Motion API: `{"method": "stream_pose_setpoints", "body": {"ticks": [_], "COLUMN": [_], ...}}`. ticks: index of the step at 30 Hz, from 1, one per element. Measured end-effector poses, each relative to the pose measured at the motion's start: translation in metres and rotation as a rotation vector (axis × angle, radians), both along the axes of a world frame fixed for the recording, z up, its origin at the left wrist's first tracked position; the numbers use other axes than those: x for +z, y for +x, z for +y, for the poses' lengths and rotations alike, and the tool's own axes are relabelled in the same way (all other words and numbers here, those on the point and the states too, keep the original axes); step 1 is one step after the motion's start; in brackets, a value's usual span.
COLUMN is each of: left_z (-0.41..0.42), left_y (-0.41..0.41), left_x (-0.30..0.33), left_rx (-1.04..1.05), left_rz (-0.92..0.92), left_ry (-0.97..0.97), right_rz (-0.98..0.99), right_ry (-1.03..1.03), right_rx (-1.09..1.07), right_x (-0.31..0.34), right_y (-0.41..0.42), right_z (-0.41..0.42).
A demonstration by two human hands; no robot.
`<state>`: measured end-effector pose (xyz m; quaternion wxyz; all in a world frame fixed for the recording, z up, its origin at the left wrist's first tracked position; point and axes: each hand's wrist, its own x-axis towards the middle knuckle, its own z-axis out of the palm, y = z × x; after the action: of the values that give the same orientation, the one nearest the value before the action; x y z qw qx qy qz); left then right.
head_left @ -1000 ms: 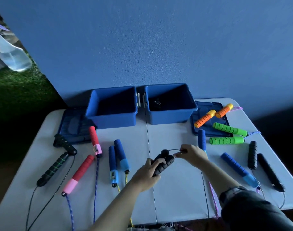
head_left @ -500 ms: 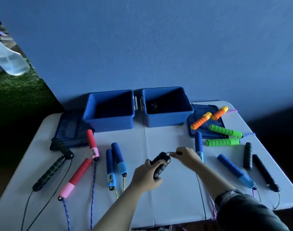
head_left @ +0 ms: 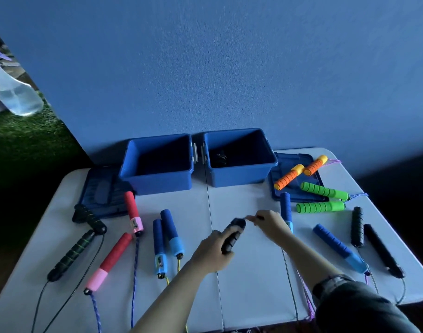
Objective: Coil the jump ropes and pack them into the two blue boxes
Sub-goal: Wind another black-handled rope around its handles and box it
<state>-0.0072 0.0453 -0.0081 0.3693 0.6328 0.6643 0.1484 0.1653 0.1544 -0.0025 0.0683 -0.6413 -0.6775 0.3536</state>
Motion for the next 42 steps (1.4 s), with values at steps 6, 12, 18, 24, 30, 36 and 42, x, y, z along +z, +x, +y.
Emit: {"method": "stream_pose_setpoints", "body": {"ticks": [6, 12, 18, 24, 30, 36, 42], "left_z": [0.045, 0.076, 0.074, 0.065, 0.076, 0.071, 0.064], "left_y": [-0.015, -0.038, -0.042, -0.044, -0.050, -0.093, -0.125], "left_x": [0.065, 0.091, 0.081, 0.071, 0.071, 0.077, 0.069], "left_rx": [0.445, 0.707, 0.813, 0.813, 0.916, 0.771, 0.674], "left_rz": [-0.496, -0.788, -1.055, -1.100, -1.153, -0.628, -0.295], "left_ry": [0.160, 0.320, 0.225, 0.064, 0.192, 0.409, 0.548], "right_rz": [0.483, 0.750, 0.507, 0.380, 0.420, 0.177, 0.113], "right_ry": [-0.092, -0.396, -0.575, -0.519, -0.451, -0.244, -0.270], "right_rx": [-0.073, -0.015, 0.144, 0.264, 0.278, 0.429, 0.420], "right_x": [0.051, 0.074, 0.059, 0.055, 0.055, 0.075, 0.089], "right_y": [-0.033, -0.070, -0.077, -0.067, -0.063, -0.038, -0.022], "right_z": [0.026, -0.009, -0.029, -0.027, -0.033, -0.019, -0.013]}}
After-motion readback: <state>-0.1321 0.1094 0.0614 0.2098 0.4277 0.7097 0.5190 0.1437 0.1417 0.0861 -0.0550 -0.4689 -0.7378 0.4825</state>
